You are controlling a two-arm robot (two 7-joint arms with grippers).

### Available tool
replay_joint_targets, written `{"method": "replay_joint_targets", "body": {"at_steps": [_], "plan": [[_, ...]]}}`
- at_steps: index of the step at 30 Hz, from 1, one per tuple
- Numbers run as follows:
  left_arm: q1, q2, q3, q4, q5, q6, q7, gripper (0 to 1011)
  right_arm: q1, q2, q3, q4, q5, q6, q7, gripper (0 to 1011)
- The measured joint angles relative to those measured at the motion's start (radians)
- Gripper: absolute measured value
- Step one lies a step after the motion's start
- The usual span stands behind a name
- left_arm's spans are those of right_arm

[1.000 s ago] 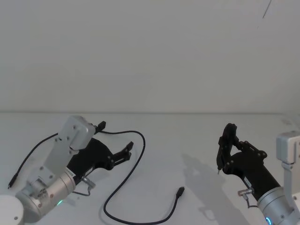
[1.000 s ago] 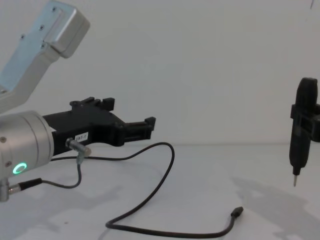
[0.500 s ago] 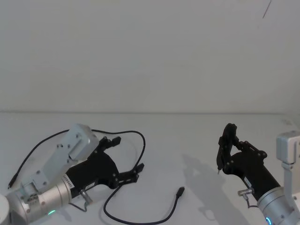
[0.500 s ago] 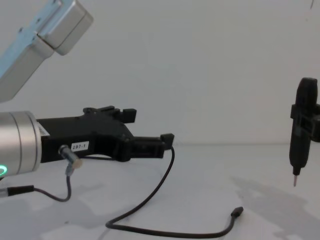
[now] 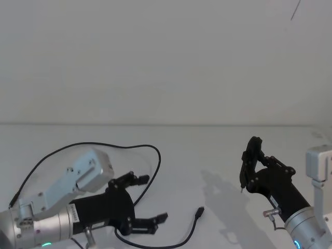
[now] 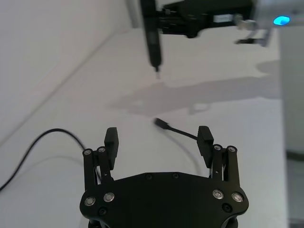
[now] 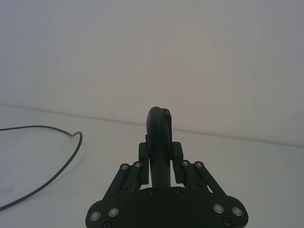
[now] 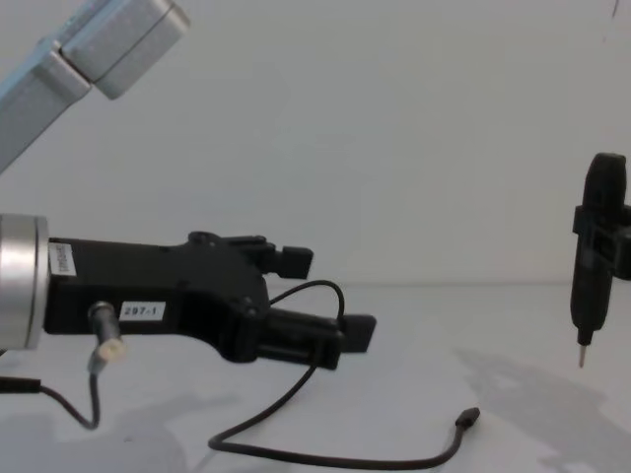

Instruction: Pick up the data cable with the one hand.

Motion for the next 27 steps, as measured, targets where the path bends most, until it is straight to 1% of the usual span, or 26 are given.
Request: {"method": "replay_joint_targets", "body": {"at_steps": [3, 8, 9, 11, 12, 15, 19, 22, 27], "plan": [[-0.012, 0.014, 0.011, -0.005, -0.005, 0.009, -0.036, 1001, 0.000, 0.000, 0.000, 0.000, 0.000, 0.000, 0.000, 283], [-0.043, 0.043, 0.043, -0.017, -0.006, 0.032, -0.109, 1001, 0.000, 0.000, 0.000, 0.000, 0.000, 0.000, 0.000, 283], [-0.054, 0.051, 0.053, -0.021, -0.003, 0.041, -0.129, 1001, 0.000, 0.000, 0.000, 0.000, 0.000, 0.000, 0.000, 283], [-0.062, 0.057, 0.062, -0.024, 0.001, 0.050, -0.147, 1001, 0.000, 0.000, 0.000, 0.000, 0.000, 0.000, 0.000, 283], [-0.072, 0.064, 0.073, -0.027, 0.006, 0.058, -0.164, 1001, 0.000, 0.000, 0.000, 0.000, 0.000, 0.000, 0.000, 283], [-0.091, 0.075, 0.093, -0.034, 0.018, 0.074, -0.190, 1001, 0.000, 0.000, 0.000, 0.000, 0.000, 0.000, 0.000, 283], [-0.116, 0.086, 0.124, -0.043, 0.043, 0.099, -0.222, 1001, 0.000, 0.000, 0.000, 0.000, 0.000, 0.000, 0.000, 283], [-0.141, 0.093, 0.157, -0.055, 0.074, 0.132, -0.241, 1001, 0.000, 0.000, 0.000, 0.000, 0.000, 0.000, 0.000, 283], [-0.162, 0.095, 0.192, -0.070, 0.120, 0.175, -0.241, 1001, 0.000, 0.000, 0.000, 0.000, 0.000, 0.000, 0.000, 283]]}}
